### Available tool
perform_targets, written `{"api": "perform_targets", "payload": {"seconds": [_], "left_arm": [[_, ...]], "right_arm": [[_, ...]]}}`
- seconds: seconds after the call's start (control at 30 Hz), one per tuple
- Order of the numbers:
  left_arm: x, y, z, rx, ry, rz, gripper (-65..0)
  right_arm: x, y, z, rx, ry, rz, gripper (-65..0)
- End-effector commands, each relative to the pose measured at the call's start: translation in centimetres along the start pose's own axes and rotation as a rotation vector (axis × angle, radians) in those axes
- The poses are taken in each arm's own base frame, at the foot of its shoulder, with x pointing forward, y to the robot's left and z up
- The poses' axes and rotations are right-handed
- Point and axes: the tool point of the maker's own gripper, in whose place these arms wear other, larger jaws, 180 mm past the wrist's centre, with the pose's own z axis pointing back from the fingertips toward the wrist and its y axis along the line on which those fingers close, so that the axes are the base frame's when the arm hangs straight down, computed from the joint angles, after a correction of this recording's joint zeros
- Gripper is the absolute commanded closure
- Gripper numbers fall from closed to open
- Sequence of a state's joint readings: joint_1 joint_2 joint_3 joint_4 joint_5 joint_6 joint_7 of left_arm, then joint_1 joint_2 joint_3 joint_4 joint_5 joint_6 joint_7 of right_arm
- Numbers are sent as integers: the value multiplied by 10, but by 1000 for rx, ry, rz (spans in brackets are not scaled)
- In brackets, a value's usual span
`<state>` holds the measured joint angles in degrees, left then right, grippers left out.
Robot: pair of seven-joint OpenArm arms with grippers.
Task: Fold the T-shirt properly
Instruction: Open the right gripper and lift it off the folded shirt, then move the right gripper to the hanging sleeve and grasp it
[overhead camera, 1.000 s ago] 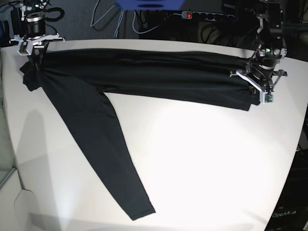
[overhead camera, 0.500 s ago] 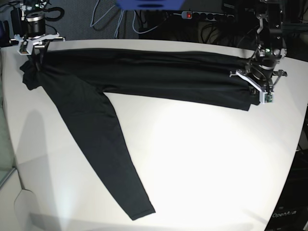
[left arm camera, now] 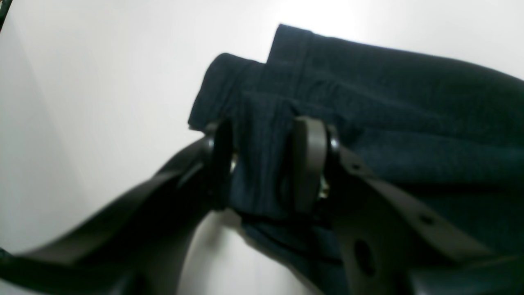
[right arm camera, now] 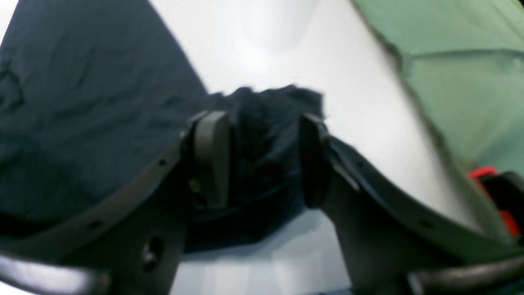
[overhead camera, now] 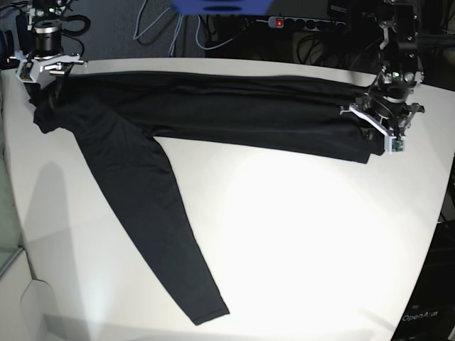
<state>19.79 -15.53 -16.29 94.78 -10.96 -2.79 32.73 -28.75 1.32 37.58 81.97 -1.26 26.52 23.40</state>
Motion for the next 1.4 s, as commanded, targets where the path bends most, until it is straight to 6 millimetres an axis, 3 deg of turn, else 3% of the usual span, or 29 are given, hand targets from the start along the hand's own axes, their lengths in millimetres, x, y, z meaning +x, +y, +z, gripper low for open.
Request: {"api": "perform_targets", "payload": {"seconds": [0.0,0.2,0.27,0.43,0.63,0.87,1.1,1.23,1.37], "left_arm": [[14,5,2,8,-49,-2,-236],[13,5,2,8,-46,-2,-240],[15,4,2,7,-58,-1,-273],[18,3,4,6,-92,2,-322],[18,3,4,6,-92,2,-321],[18,3,3,6,-94,2,-321],[16,3,4,7,-85,3,-321],[13,2,4,5,-78,8,-321],[11,-2,4,3,-74,15,-321]], "right_arm": [[18,-9,-3,-17,-62,11,-287],[32,-34,-7,-101,-113,8,-288],[36,-38,-9,-130,-129,-5,-288],[44,-35,-15,-105,-152,-2,-288],[69,3,-42,90,-213,-74,-288],[80,15,-100,111,-89,-2,-288],[102,63,-144,222,-32,76,-288],[90,97,-165,303,57,124,-288],[72,114,-186,348,128,121,-323]]}}
